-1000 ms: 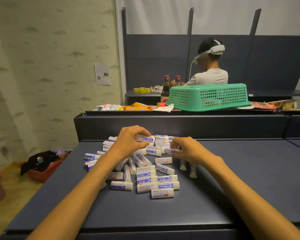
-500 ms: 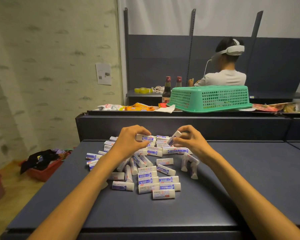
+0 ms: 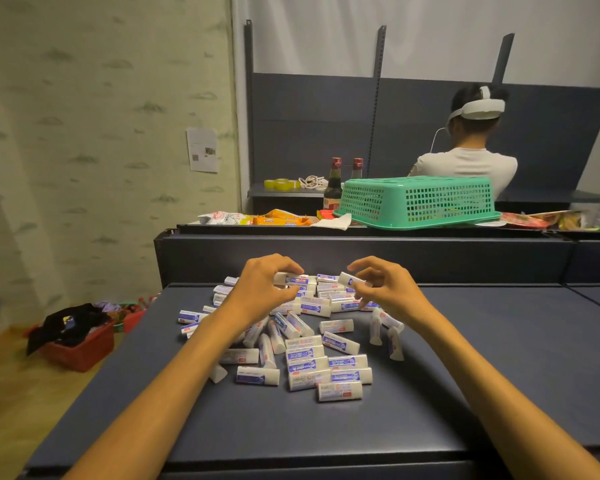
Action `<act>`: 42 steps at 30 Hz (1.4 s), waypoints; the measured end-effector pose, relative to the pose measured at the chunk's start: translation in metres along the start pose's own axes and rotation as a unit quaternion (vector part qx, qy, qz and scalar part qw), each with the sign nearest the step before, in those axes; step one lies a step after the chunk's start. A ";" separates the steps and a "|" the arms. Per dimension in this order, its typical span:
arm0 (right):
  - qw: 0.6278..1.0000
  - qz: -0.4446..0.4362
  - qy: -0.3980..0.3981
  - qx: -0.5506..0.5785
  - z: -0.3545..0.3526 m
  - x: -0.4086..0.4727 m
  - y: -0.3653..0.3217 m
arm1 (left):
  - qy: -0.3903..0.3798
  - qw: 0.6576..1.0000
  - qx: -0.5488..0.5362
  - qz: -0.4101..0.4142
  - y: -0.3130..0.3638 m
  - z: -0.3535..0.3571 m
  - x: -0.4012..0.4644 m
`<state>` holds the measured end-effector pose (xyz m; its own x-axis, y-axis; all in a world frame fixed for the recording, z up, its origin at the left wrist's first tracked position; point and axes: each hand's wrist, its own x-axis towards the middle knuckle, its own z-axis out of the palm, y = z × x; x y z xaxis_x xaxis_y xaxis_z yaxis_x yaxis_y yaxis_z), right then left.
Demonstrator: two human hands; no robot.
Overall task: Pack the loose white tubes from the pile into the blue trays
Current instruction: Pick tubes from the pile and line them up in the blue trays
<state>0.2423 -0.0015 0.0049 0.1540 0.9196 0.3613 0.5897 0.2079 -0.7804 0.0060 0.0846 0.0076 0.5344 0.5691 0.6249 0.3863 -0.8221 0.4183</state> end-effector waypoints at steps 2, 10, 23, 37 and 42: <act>1.000 0.001 0.001 -0.027 0.000 -0.005 -0.002 | 0.002 1.000 -0.003 0.013 -0.001 0.001 0.000; 1.000 0.004 0.013 0.018 -0.012 -0.030 -0.001 | -0.017 0.999 -0.037 0.028 0.008 0.013 -0.005; 0.995 0.005 0.081 -0.055 -0.101 -0.127 0.008 | -0.031 0.994 -0.051 0.094 0.113 0.060 0.001; 0.951 0.041 0.140 -0.274 -0.311 -0.327 0.052 | -0.068 0.973 -0.094 0.198 0.336 0.206 0.000; 0.929 0.074 0.162 -0.325 -0.377 -0.368 0.075 | -0.093 0.969 -0.083 0.213 0.396 0.255 0.011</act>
<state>0.5285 -0.4502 0.0051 0.4396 0.7513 0.4922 0.8812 -0.2547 -0.3982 0.3565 -0.2299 0.0121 0.7514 0.1572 0.6409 -0.0172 -0.9662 0.2572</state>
